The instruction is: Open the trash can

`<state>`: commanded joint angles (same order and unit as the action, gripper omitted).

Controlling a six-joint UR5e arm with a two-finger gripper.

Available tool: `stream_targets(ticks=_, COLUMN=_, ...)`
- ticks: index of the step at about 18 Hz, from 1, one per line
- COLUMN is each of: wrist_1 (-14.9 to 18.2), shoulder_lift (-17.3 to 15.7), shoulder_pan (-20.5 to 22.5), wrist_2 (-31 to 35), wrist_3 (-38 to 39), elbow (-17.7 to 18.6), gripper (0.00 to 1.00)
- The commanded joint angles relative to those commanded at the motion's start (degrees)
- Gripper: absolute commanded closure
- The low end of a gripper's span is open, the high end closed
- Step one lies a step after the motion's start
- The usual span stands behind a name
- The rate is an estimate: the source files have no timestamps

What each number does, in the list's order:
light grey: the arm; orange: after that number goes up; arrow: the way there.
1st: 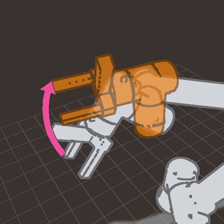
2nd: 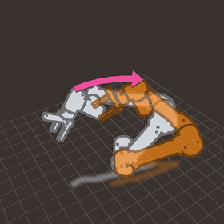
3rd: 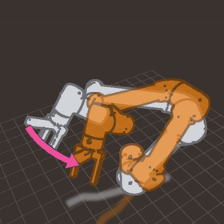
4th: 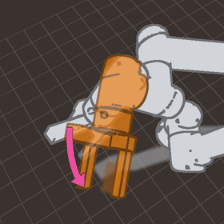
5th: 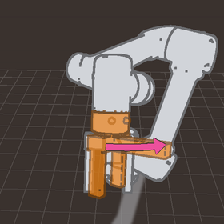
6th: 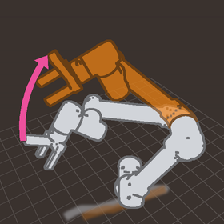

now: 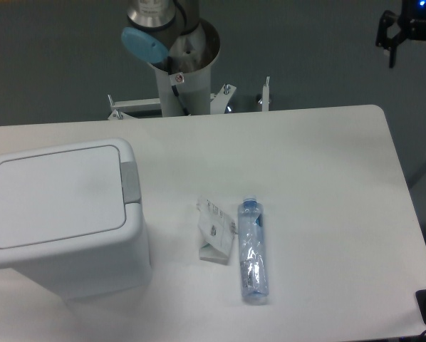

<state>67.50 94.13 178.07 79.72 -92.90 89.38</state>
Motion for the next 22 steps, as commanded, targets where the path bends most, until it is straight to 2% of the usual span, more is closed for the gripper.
stream_targets(ticks=5, wrist_1=0.1, shoulder_lift=-0.1, shoulder_pan=-0.7, wrist_2=-0.3, wrist_3=1.6, elbow=-0.3, gripper=0.0)
stream_targets(ticks=7, wrist_1=0.0, shoulder_lift=0.3, shoulder_pan=-2.5, wrist_2=-0.2, wrist_3=6.6, elbow=-0.9, gripper=0.0)
stream_targets(ticks=10, wrist_1=-1.1, shoulder_lift=2.4, shoulder_pan=-7.6, wrist_2=-0.1, wrist_3=16.6, elbow=-2.6, gripper=0.0)
stream_targets(ticks=14, wrist_1=-1.9, shoulder_lift=4.7, shoulder_pan=-15.5, wrist_2=0.3, wrist_3=37.2, elbow=-5.7, gripper=0.0)
stream_targets(ticks=16, wrist_1=-5.7, shoulder_lift=4.8, shoulder_pan=-20.4, wrist_2=0.1, wrist_3=51.2, elbow=-5.6, gripper=0.0)
stream_targets(ticks=17, wrist_1=-6.7, shoulder_lift=4.7, shoulder_pan=-22.7, wrist_2=0.2, wrist_3=56.4, elbow=-5.5, gripper=0.0)
stream_targets(ticks=22, wrist_1=-6.4, shoulder_lift=2.1, shoulder_pan=-30.2, wrist_2=-0.2, wrist_3=81.5, elbow=-5.4, gripper=0.0)
